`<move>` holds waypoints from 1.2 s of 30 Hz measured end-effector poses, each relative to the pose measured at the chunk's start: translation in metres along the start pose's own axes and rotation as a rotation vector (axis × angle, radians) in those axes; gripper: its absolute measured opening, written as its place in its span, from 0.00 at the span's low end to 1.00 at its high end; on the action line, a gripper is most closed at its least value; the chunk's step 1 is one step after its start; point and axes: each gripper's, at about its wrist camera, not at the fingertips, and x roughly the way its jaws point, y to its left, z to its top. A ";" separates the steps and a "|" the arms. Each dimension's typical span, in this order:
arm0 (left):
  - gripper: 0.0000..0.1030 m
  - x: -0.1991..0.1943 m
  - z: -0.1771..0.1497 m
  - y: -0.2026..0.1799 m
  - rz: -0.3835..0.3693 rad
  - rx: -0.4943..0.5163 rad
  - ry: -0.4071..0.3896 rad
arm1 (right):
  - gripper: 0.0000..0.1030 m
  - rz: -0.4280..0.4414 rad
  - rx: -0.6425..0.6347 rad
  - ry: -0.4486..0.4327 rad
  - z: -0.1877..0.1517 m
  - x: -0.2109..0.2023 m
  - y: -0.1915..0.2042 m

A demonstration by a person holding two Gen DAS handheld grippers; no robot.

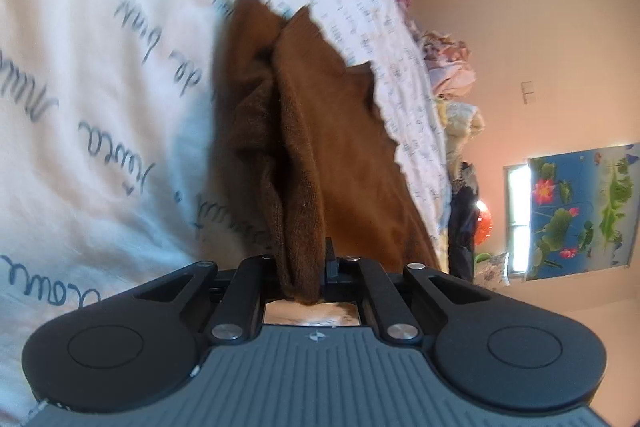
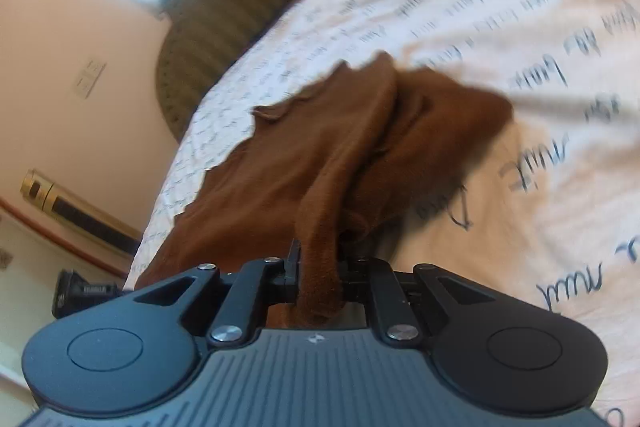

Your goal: Fold small clothes

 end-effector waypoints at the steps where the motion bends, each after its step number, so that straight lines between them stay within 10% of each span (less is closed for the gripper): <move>1: 0.07 -0.008 0.000 -0.005 -0.001 0.015 -0.011 | 0.10 0.009 -0.021 -0.005 0.000 -0.008 0.006; 9: 0.00 -0.031 -0.025 0.059 0.101 -0.051 -0.018 | 0.11 -0.101 -0.044 0.075 -0.033 0.003 -0.021; 13: 0.00 -0.055 -0.031 0.057 0.062 0.011 -0.067 | 0.35 -0.118 -0.009 0.060 -0.027 -0.008 -0.031; 16: 0.91 -0.071 -0.021 0.034 0.066 0.070 -0.128 | 1.00 -0.260 -0.150 -0.060 -0.018 -0.039 -0.006; 18: 1.00 -0.067 -0.010 0.025 0.060 0.092 -0.154 | 1.00 -0.227 -0.162 -0.116 -0.012 -0.052 0.000; 26: 0.98 0.003 0.018 0.028 0.037 0.068 -0.061 | 1.00 -0.149 0.117 -0.123 -0.015 -0.040 -0.047; 28: 0.81 0.008 0.019 0.028 0.020 0.048 -0.041 | 1.00 -0.113 0.141 -0.147 -0.012 -0.035 -0.059; 30: 0.25 0.013 0.020 0.033 0.037 0.011 0.008 | 1.00 -0.118 0.194 -0.187 0.003 -0.028 -0.074; 36: 0.10 0.015 0.013 0.051 0.014 -0.046 -0.014 | 1.00 0.063 0.288 -0.115 0.042 0.014 -0.098</move>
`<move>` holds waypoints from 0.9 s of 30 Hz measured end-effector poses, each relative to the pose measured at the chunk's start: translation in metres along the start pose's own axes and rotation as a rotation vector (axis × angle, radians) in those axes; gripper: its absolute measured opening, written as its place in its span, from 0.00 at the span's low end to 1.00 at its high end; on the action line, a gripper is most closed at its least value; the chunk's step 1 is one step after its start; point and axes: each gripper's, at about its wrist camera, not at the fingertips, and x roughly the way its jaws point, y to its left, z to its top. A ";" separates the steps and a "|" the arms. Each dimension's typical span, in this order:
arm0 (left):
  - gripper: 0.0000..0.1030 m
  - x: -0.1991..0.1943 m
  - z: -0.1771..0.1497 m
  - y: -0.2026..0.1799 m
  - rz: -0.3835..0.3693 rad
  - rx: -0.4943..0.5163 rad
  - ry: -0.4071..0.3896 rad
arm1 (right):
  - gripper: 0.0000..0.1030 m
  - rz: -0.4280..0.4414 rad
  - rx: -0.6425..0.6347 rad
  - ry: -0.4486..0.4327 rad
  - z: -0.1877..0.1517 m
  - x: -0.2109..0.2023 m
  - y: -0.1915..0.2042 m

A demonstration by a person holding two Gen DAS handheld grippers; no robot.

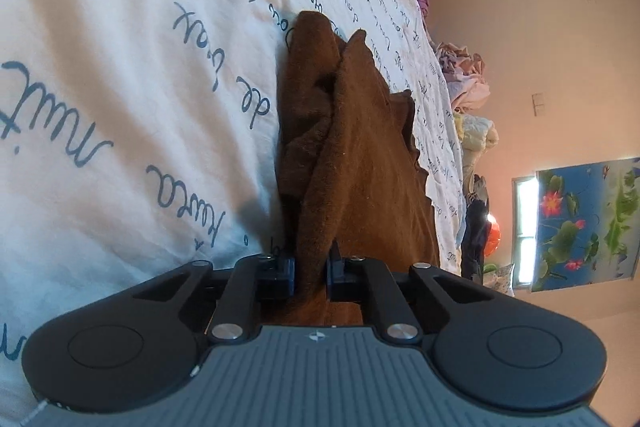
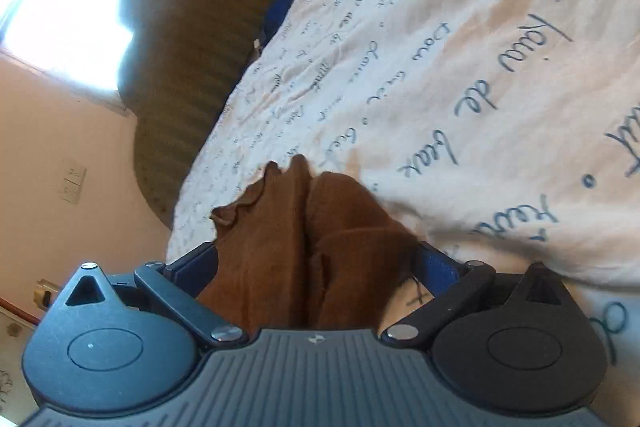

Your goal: Fold small clothes

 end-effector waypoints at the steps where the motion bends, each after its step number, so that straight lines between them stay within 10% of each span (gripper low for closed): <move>1: 0.10 -0.002 -0.001 0.000 -0.008 -0.001 -0.007 | 0.98 -0.002 -0.039 0.019 0.002 0.008 0.006; 2: 0.09 -0.004 -0.001 0.000 -0.019 -0.005 -0.010 | 0.92 -0.024 -0.079 0.041 0.002 0.015 0.012; 4: 0.09 -0.010 -0.003 -0.002 -0.034 -0.029 -0.024 | 0.15 -0.066 -0.153 0.128 0.000 0.032 0.027; 14: 0.08 -0.029 -0.031 -0.029 -0.060 -0.014 -0.048 | 0.16 -0.185 -0.292 0.160 0.031 0.051 0.050; 19: 0.12 -0.027 -0.050 0.019 0.013 -0.075 -0.005 | 0.76 -0.232 -0.292 0.130 0.018 0.027 0.041; 22: 0.17 -0.054 -0.054 0.001 0.085 0.025 -0.082 | 0.82 -0.303 -0.420 -0.008 0.003 -0.013 0.069; 25: 0.47 -0.074 -0.050 -0.050 0.130 0.217 -0.172 | 0.82 -0.218 -0.496 -0.058 -0.011 -0.031 0.098; 27: 0.89 -0.069 -0.041 -0.088 0.106 0.327 -0.214 | 0.87 -0.173 -0.507 -0.062 -0.013 -0.021 0.113</move>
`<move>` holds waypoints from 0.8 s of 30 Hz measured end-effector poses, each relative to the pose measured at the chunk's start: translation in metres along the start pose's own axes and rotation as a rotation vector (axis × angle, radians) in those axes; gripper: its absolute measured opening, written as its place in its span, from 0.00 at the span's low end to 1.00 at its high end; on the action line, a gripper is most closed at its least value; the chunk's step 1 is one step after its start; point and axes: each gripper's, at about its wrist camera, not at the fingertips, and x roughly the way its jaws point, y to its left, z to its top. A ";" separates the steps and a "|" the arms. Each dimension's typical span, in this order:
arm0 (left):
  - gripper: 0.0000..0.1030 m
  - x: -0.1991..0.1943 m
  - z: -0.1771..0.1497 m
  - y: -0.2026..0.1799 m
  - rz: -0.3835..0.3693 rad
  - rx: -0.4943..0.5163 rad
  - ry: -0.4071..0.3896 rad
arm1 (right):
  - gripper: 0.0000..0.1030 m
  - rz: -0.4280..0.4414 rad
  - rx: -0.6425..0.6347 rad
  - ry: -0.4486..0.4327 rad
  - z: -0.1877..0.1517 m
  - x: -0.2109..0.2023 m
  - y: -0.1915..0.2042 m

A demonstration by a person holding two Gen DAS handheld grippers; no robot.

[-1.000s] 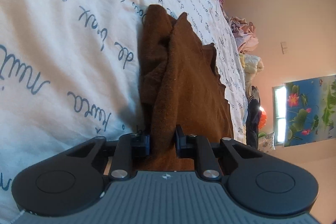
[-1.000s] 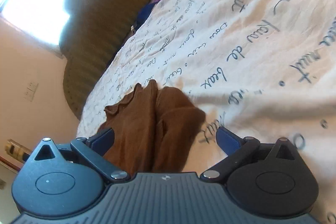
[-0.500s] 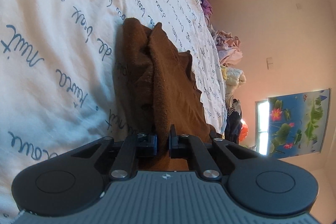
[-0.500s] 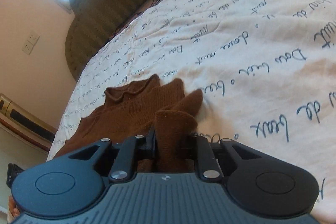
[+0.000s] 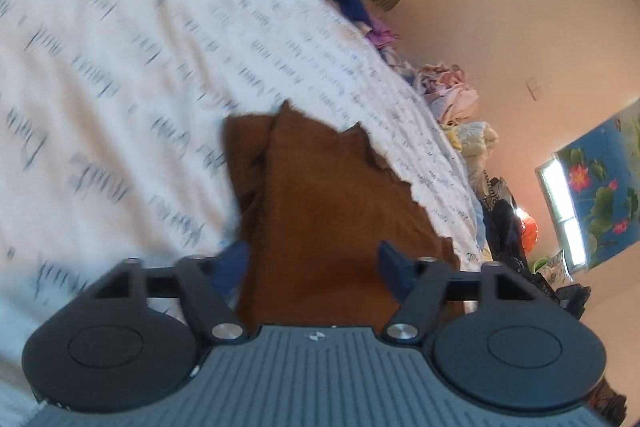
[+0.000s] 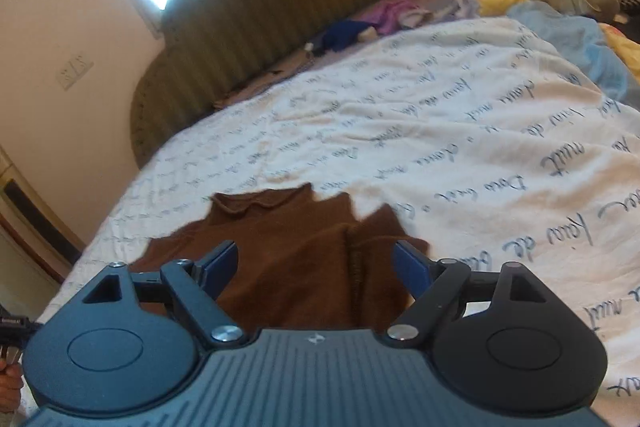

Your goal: Fold small clothes

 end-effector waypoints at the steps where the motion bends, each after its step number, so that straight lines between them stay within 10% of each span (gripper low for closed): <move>1: 0.92 0.011 0.009 -0.015 -0.035 0.053 -0.010 | 0.91 0.008 -0.009 0.002 0.005 0.014 0.010; 8: 0.92 0.136 0.051 -0.029 -0.127 0.048 0.068 | 0.95 0.006 0.054 0.249 0.050 0.122 -0.008; 10: 0.90 0.161 0.040 -0.014 -0.046 0.027 0.093 | 0.95 -0.032 0.016 0.268 0.054 0.128 -0.011; 13: 0.82 0.166 0.024 -0.007 -0.007 0.192 0.006 | 0.95 0.158 -0.057 0.303 0.045 0.130 -0.006; 15: 0.82 0.164 0.024 -0.012 0.023 0.242 0.015 | 0.94 0.017 -0.142 0.401 0.033 0.158 -0.012; 17: 0.82 0.160 0.027 -0.020 0.067 0.246 0.036 | 0.93 -0.210 -0.223 0.377 0.034 0.168 -0.018; 24: 1.00 0.111 0.001 -0.051 -0.072 0.298 0.028 | 0.94 -0.002 -0.105 0.191 0.031 0.066 -0.013</move>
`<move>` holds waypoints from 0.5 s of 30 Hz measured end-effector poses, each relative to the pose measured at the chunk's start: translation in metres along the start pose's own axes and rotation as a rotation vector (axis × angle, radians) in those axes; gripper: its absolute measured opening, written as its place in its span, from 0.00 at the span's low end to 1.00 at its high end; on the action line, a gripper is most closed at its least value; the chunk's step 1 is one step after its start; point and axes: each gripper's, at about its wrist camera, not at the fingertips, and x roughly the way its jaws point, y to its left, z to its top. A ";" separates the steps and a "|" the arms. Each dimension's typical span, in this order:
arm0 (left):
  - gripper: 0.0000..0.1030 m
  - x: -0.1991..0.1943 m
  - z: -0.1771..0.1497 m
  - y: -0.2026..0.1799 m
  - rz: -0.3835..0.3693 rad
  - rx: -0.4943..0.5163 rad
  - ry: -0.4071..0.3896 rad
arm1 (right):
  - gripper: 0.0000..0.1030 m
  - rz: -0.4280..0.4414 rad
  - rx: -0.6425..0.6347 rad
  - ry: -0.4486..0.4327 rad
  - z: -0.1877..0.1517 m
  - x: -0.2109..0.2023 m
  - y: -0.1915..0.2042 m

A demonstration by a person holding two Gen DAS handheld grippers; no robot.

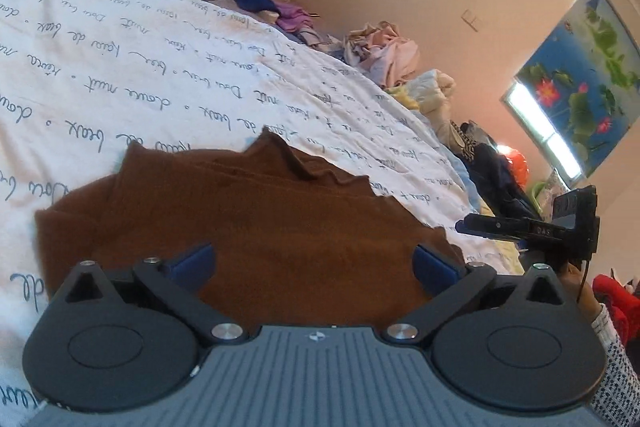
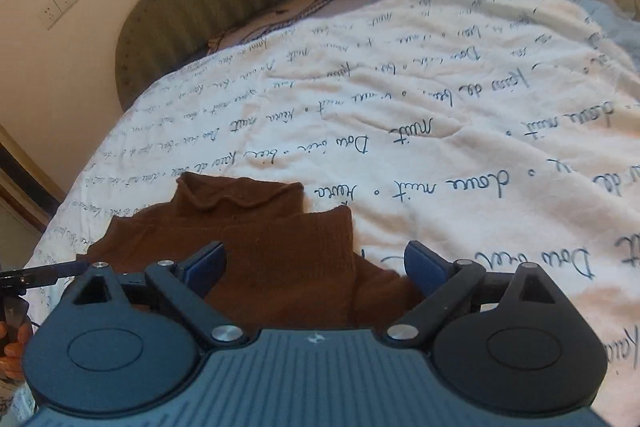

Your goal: Fold small clothes

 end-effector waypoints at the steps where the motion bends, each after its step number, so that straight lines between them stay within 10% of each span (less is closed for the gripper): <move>1: 1.00 0.001 -0.006 0.000 -0.001 0.000 0.015 | 0.94 0.056 -0.008 -0.002 -0.012 -0.006 0.006; 3: 1.00 0.015 -0.022 0.009 0.053 -0.029 0.083 | 0.94 0.146 -0.021 0.022 -0.035 -0.004 0.017; 7: 0.95 0.009 -0.038 0.009 0.099 0.085 0.057 | 0.92 -0.195 -0.067 0.049 -0.059 0.018 -0.003; 15: 1.00 -0.043 -0.061 0.015 0.089 0.002 0.118 | 0.98 0.061 0.267 -0.029 -0.104 -0.060 -0.015</move>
